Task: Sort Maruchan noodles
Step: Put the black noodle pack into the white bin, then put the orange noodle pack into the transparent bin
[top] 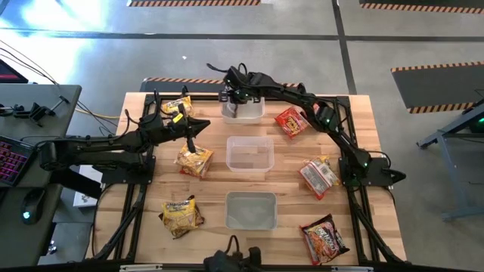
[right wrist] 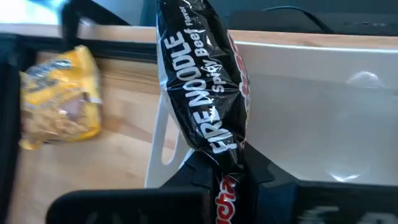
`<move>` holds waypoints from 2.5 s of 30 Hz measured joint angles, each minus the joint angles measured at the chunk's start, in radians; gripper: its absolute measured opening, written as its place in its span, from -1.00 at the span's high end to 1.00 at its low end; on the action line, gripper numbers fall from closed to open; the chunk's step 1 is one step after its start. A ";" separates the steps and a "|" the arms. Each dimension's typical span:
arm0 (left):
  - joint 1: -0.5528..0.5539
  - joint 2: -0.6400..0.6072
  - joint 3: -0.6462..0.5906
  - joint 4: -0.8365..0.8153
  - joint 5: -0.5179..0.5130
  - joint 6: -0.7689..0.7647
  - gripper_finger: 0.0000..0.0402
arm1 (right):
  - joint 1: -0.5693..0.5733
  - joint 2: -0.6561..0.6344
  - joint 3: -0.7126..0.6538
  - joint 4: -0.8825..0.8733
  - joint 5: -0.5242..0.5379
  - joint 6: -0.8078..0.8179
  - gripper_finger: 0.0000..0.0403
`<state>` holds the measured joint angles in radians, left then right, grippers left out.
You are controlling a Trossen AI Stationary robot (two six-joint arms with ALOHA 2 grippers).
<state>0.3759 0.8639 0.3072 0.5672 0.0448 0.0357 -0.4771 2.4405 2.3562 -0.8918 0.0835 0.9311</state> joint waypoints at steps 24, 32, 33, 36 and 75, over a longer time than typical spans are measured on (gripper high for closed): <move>0.000 0.000 0.000 -0.035 0.000 0.001 0.94 | 0.020 -0.033 -0.003 0.082 -0.175 -0.213 0.07; 0.002 0.000 0.000 -0.052 -0.022 0.020 0.94 | 0.003 -0.132 -0.004 -0.181 -0.041 -0.573 0.57; 0.002 0.000 0.000 -0.049 -0.028 0.021 0.94 | 0.006 -0.120 -0.019 -0.172 -0.028 -0.584 0.67; 0.005 0.000 0.002 -0.048 -0.031 0.021 0.94 | 0.008 -0.089 -0.071 -0.120 -0.025 -0.608 0.94; 0.006 0.030 0.005 -0.083 -0.020 -0.058 0.94 | -0.096 -0.648 -1.033 0.814 -0.203 -0.964 1.00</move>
<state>0.3816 0.8940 0.3126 0.4840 0.0250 -0.0223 -0.5732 1.7926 1.3231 -0.0781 -0.1193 -0.0332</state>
